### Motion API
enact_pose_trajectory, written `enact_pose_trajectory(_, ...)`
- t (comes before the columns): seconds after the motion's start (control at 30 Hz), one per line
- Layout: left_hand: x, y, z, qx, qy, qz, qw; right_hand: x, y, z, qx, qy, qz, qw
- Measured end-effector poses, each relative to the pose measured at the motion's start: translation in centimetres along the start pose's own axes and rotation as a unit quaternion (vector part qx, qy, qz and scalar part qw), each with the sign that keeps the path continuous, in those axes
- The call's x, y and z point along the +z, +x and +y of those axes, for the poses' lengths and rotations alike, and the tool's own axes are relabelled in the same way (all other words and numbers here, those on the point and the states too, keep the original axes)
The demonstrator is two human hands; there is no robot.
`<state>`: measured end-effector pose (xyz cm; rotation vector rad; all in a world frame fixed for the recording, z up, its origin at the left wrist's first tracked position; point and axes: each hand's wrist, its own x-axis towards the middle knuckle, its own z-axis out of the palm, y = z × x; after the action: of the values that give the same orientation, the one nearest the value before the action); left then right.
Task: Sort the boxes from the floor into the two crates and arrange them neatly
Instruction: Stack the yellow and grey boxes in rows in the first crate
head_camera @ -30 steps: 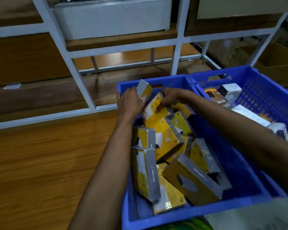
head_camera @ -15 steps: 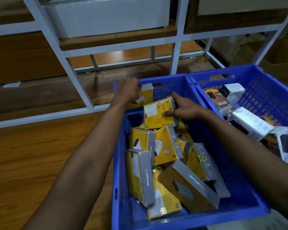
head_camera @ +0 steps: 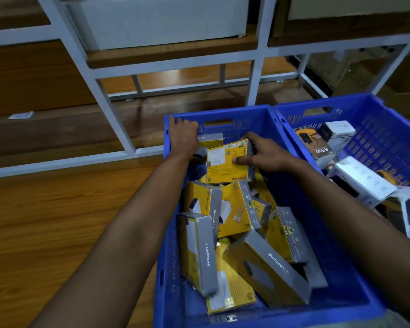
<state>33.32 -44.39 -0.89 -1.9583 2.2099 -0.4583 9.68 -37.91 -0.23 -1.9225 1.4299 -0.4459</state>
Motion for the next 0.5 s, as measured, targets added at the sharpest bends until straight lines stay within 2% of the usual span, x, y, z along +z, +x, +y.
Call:
enact_pose_trajectory(0.1,0.3,0.3,1.1,0.146,-0.072,0.049,0.985,0.0,0.1,-0.1,0.007,0.009,0.013,1.000)
enact_pose_trajectory(0.17,0.7,0.3,2.4,0.256,-0.028,0.093,0.962,0.2,0.0,-0.2,0.003,0.011,0.018,1.000)
enact_pose_trajectory(0.2,0.9,0.5,3.0,0.286,0.017,0.106,0.952,0.2,-0.1,-0.3,-0.002,0.010,0.018,1.000)
enact_pose_trajectory(0.27,1.1,0.6,3.6,0.312,0.075,0.098,0.942,0.2,-0.1,-0.3,-0.008,-0.004,0.018,1.000)
enact_pose_trajectory(0.43,0.3,0.3,3.6,0.308,0.161,0.043,0.937,0.0,0.1,-0.1,0.018,0.000,0.009,1.000)
enact_pose_trajectory(0.5,0.6,0.1,3.1,0.290,0.154,0.023,0.944,-0.1,0.1,0.0,0.022,0.000,0.007,1.000)
